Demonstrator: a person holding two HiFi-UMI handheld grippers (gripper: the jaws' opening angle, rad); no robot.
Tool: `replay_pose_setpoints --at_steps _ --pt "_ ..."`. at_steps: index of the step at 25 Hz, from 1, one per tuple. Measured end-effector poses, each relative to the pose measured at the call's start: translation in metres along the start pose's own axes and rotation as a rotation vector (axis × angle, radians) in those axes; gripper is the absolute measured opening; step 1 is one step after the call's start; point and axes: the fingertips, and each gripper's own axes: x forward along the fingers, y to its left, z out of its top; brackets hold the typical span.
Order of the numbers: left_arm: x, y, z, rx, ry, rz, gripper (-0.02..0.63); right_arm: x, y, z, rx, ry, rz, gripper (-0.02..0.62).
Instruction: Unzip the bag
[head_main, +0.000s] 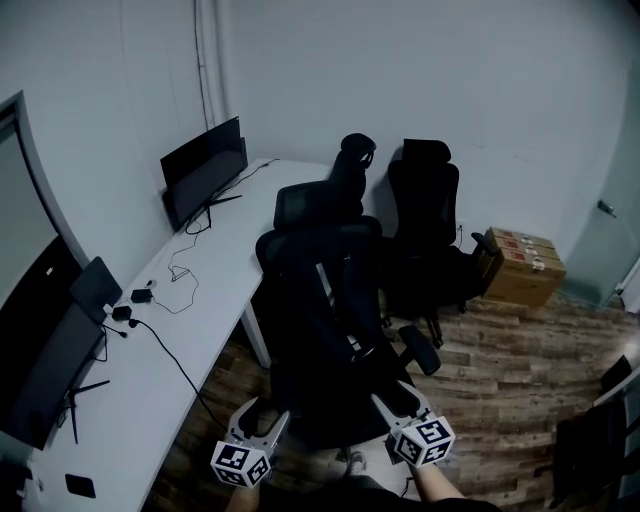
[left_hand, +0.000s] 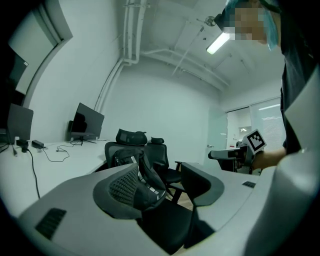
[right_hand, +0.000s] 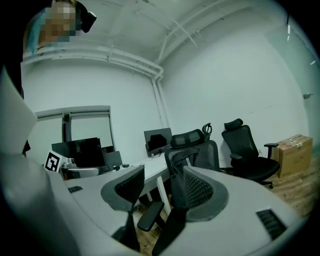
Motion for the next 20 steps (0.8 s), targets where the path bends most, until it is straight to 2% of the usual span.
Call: replay_pose_setpoints --at_steps 11,16,20 --pt "0.109 0.017 0.006 -0.028 -0.012 0.13 0.27 0.076 -0.088 0.027 -0.023 0.046 0.124 0.221" --pt "0.13 0.025 0.001 -0.024 0.021 0.162 0.27 0.099 -0.103 0.034 -0.005 0.043 0.166 0.221" --pt "0.148 0.048 -0.001 -0.038 0.026 0.172 0.27 0.117 -0.109 0.029 0.011 0.053 0.161 0.221"
